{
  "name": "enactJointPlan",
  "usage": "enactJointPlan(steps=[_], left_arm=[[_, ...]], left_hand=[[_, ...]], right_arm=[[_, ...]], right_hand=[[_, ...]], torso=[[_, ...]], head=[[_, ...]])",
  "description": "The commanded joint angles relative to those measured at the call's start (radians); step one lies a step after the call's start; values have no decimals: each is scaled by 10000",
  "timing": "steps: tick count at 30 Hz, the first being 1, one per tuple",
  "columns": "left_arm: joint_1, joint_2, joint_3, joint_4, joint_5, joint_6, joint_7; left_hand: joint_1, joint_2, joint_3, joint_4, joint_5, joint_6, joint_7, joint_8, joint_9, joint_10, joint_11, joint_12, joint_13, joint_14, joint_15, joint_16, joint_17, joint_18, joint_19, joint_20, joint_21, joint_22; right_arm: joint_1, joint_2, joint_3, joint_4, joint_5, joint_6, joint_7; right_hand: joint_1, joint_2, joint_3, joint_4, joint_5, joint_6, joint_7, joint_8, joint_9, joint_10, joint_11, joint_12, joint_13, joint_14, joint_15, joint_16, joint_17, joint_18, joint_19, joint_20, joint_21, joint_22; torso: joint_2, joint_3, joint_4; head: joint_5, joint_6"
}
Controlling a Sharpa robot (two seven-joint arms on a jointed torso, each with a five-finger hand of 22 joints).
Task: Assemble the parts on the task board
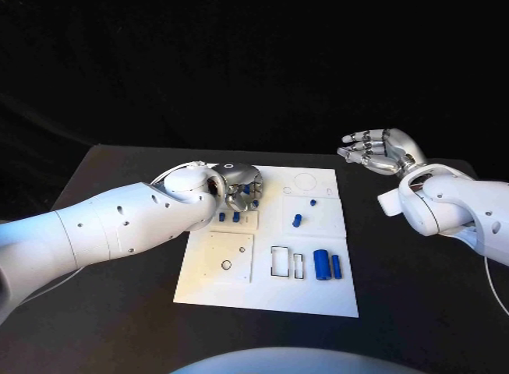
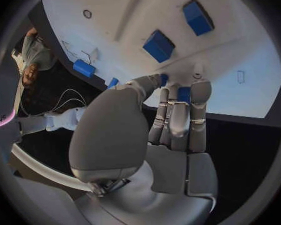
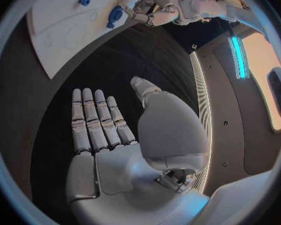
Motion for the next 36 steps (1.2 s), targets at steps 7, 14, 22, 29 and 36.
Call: enactJointPlan(steps=[7,14,22,29,36], left_arm=[[-34,102,-5,6,-133,430,-60],[-61,151,-13,-36,-108,485,-17],[-74,198,-19,-99,-90,569,-59],[-83,198,-20,-138,-90,302,-69],[-88,104,4,-25,-32,-128,54]], left_hand=[[42,150,323,-91,-69,369,-35,-46,-76,474,-89,-112,-90,175,-66,113,65,-197,186,-27,313,364],[-10,205,489,-148,-77,471,-57,-142,-150,741,-146,-226,-156,202,-118,121,34,-207,196,-60,389,435],[-45,266,633,-247,-90,666,-72,-217,-206,1019,-179,-387,-222,244,-149,142,44,-236,260,-88,520,610],[39,439,977,-545,-111,1055,-97,-318,-247,1494,-225,-679,-278,351,-202,192,103,-292,430,-144,775,941],[-29,405,1103,-682,-116,1108,-60,-474,-293,1616,-194,-957,-334,379,-182,197,85,-313,476,-137,866,1055]], right_arm=[[-5,24,2,6,-78,149,132],[-6,39,2,-2,-78,155,133],[-8,41,2,-4,-78,158,135],[-8,50,2,-10,-78,157,142],[-12,61,2,-28,-78,156,151]], right_hand=[[26,76,-54,-37,44,26,898,-37,-12,-31,-5,50,-8,82,-23,-51,-21,3,36,1,-59,-21],[26,76,-54,-37,44,26,898,-37,-12,-31,-5,50,-8,82,-23,-51,-21,3,36,1,-59,-21],[31,88,-59,-34,50,28,898,-37,-14,-32,-6,52,-8,85,-23,-53,-24,4,40,1,-59,-24],[31,88,-59,-34,50,28,898,-37,-14,-32,-6,52,-8,85,-23,-53,-24,4,40,1,-59,-24],[31,88,-59,-34,50,28,898,-37,-14,-32,-6,52,-8,85,-23,-53,-24,4,40,1,-59,-24]], torso=[[-16,-1,10],[-12,0,-1],[-10,-3,10],[-15,-5,4],[-21,-15,0]], head=[[-10,-41],[-26,-38],[-23,-52],[-28,-60],[-23,-41]])
